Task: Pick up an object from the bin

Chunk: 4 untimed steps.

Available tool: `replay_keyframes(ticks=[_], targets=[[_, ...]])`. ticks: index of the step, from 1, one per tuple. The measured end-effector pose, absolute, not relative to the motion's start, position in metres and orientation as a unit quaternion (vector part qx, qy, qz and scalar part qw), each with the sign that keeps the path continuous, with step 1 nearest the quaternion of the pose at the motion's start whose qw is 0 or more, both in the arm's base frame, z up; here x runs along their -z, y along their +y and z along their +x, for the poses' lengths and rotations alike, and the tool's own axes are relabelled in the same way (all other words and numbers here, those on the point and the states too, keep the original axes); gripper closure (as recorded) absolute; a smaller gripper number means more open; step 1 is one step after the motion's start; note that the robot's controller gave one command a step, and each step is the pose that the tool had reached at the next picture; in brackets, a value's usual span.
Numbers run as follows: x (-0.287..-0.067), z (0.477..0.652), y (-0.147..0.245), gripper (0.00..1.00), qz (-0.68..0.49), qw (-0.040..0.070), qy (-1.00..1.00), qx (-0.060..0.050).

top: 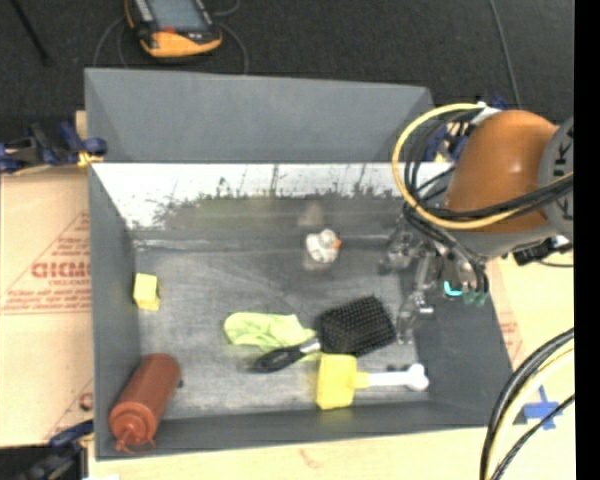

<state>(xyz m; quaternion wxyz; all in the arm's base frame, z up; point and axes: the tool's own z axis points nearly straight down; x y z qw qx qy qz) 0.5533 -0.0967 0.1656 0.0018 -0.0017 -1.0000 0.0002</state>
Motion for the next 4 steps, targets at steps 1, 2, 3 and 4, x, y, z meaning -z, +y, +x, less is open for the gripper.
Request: replay_keyframes(ticks=[1,2,3,4], targets=[[-0.170,0.555,-0.096,0.00,0.000,-0.002,-1.000,-0.001],[-0.106,0.549,-0.082,0.00,0.014,-0.004,-1.000,-0.001],[-0.104,0.545,-0.075,0.00,-0.003,-0.001,-1.000,0.000],[-0.136,0.547,-0.072,0.00,-0.025,-0.003,-1.000,0.000]])
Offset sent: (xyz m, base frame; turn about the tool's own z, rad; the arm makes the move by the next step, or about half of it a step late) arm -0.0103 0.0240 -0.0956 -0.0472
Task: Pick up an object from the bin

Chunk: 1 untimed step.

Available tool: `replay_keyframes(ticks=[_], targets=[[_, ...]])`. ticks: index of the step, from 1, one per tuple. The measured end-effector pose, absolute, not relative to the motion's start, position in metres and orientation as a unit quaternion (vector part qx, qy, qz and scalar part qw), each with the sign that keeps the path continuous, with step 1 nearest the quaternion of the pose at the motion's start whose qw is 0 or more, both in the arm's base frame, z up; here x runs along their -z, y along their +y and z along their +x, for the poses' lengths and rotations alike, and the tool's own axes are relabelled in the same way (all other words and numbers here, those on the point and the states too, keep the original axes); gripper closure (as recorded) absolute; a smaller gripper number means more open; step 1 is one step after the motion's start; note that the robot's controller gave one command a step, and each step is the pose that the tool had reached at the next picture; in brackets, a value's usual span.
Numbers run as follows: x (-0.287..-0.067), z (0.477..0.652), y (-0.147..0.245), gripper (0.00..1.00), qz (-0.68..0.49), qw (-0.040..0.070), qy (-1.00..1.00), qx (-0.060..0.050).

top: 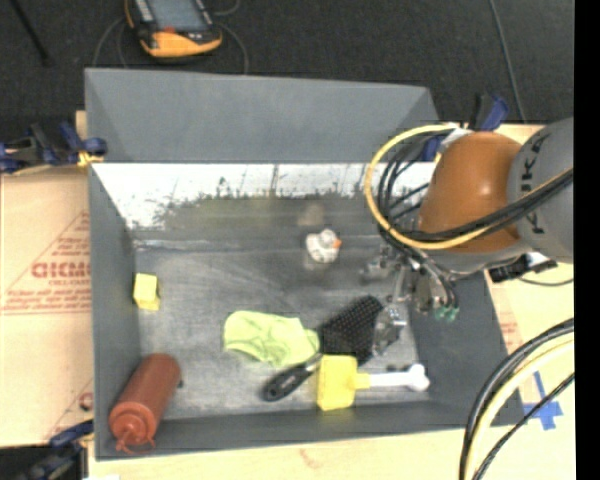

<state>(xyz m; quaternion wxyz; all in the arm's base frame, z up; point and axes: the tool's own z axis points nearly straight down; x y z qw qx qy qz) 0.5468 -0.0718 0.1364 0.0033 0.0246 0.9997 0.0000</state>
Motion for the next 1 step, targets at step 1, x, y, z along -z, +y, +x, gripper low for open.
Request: replay_keyframes(ticks=[1], targets=[[-0.0757,0.5510,-0.0650,0.00,0.052,0.004,0.999,0.000]])
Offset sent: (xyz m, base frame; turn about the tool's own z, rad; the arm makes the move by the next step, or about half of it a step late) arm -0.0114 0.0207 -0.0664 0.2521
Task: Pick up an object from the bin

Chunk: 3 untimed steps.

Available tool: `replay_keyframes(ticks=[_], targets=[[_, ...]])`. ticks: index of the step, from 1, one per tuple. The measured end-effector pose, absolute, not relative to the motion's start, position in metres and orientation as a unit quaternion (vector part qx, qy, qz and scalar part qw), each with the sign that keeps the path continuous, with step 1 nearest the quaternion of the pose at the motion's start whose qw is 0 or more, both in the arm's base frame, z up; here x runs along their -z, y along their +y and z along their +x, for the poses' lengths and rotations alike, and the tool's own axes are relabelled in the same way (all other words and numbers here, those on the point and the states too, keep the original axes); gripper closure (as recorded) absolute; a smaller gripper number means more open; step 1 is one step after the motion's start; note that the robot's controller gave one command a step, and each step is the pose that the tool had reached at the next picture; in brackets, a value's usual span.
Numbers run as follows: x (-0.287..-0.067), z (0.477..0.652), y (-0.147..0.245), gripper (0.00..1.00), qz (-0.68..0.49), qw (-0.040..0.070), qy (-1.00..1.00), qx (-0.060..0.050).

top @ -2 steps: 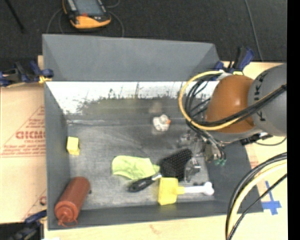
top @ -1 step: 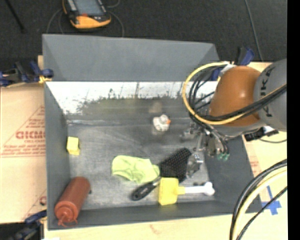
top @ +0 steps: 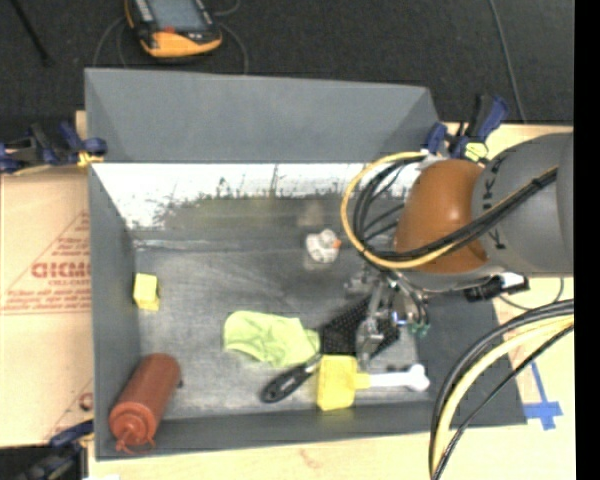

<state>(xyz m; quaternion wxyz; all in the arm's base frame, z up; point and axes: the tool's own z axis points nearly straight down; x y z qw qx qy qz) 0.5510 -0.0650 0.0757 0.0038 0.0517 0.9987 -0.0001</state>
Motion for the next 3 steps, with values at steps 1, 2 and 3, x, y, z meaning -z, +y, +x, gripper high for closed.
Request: replay_keyframes(ticks=[1,2,3], targets=[[-0.0775,0.5397,-0.0600,1.00,0.149,0.006,0.989,0.005],[-0.0775,0.5397,-0.0600,1.00,0.149,0.006,0.989,0.005],[-0.0803,0.5395,-0.0607,1.00,0.150,0.005,0.989,0.005]])
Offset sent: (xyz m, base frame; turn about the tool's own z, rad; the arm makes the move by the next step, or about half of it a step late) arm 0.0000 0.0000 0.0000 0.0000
